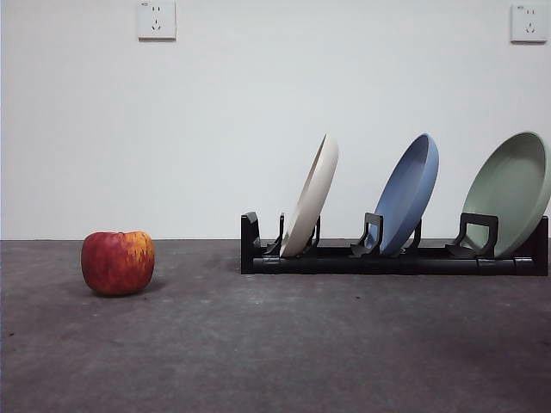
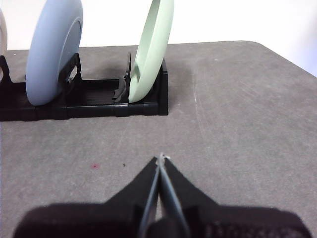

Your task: Take the yellow plate from the plate rack,put the plate on the table,take the apple from the table,put the apple in the plate

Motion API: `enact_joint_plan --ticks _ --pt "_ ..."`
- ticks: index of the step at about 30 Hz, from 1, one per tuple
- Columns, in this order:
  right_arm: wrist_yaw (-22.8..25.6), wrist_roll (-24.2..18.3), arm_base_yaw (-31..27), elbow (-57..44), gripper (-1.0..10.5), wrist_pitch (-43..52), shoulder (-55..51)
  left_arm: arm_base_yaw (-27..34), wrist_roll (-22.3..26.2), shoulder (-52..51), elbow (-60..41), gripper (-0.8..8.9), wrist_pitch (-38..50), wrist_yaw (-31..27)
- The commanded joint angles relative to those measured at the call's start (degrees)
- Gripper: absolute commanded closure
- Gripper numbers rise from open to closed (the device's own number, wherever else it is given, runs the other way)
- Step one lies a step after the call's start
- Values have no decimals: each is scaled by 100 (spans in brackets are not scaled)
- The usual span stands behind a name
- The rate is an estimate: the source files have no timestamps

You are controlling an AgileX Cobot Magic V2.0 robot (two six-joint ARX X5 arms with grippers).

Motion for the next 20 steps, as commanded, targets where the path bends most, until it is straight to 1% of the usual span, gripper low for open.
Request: enact_joint_plan --ticks 1,3,6,8,14,17,20 --pt "-52 306 -4 -55 946 35 -9 15 -46 2 -59 817 44 55" --pt "-138 498 -4 -50 948 85 -9 15 -87 2 -46 818 46 138" --pt "-315 925 -4 46 957 28 -4 15 -195 2 26 820 28 201" --pt "-337 1071 -2 177 958 -81 9 13 -286 2 109 820 13 326" --pt "-435 1189 -2 765 958 -116 297 9 -588 168 542 820 -28 691" --pt "-710 1303 0 1128 958 -120 592 9 -732 369 901 820 -262 750" --pt "-975 1364 0 1545 958 -162 955 9 -734 636 1344 820 -553 1029"
